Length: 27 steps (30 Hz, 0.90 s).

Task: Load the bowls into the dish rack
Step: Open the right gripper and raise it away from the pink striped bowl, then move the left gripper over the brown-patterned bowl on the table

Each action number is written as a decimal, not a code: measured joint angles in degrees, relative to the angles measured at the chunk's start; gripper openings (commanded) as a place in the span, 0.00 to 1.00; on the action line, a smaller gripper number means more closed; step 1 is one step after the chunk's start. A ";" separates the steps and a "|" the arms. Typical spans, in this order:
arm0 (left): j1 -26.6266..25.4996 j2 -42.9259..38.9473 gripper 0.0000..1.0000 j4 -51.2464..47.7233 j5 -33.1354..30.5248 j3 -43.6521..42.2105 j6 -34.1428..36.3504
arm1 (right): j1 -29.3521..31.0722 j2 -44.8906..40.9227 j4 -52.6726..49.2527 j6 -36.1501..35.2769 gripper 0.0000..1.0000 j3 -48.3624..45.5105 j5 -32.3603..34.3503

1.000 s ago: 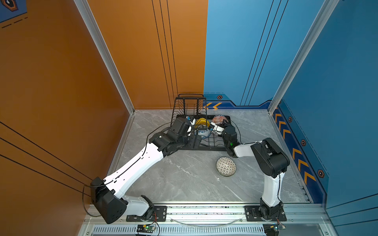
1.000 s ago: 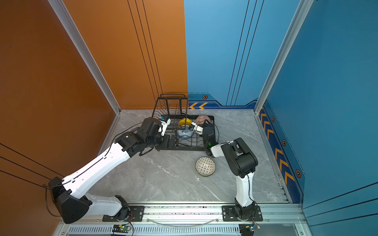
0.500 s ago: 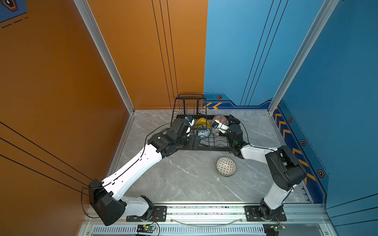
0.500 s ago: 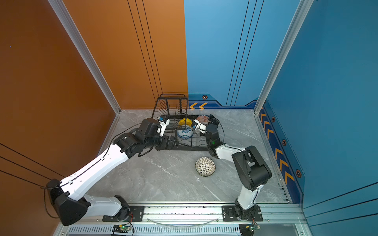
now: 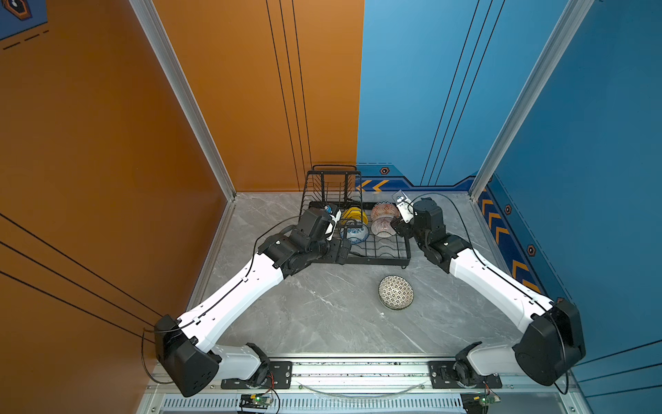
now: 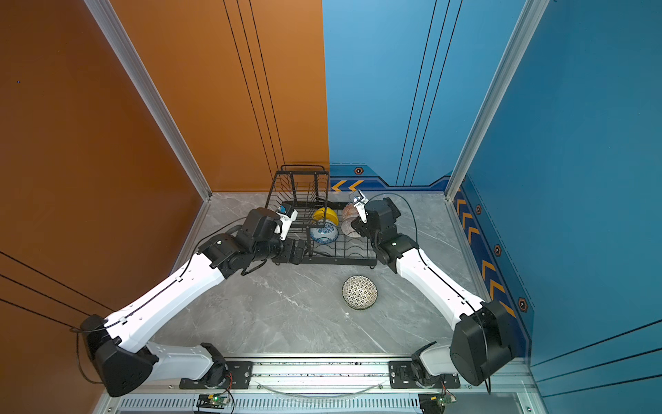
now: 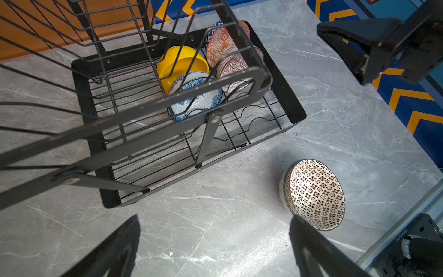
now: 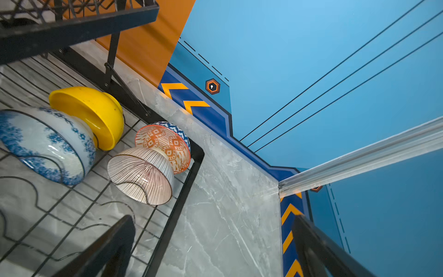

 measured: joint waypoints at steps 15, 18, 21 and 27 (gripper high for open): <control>-3.69 1.01 0.98 0.02 4.72 -1.36 0.68 | -1.44 -3.93 -26.71 20.76 1.00 9.35 -13.62; -5.11 2.84 0.98 0.02 5.81 -1.60 0.59 | -2.29 -2.84 -28.76 22.23 1.00 10.56 -15.10; -6.51 4.98 0.98 0.04 6.36 -1.64 0.33 | -2.89 -1.03 -30.25 23.41 1.00 11.13 -16.70; -8.35 8.44 0.98 0.11 6.45 -1.73 -0.52 | -3.67 2.84 -33.05 24.72 1.00 13.27 -19.58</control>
